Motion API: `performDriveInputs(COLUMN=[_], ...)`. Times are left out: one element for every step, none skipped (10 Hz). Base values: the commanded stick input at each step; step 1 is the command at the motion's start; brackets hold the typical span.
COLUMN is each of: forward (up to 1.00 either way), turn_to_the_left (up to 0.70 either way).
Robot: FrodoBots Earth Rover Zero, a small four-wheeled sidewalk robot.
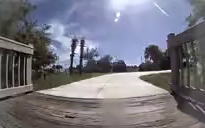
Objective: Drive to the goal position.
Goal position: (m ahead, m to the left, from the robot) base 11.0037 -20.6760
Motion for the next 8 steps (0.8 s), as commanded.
performDriveInputs(forward=[0.85,0.85,0.85,0.85,0.85,0.85,0.84,0.82], turn_to_the_left=[0.00,0.00,0.00,0.00,0.00,0.00,0.00,0.00])
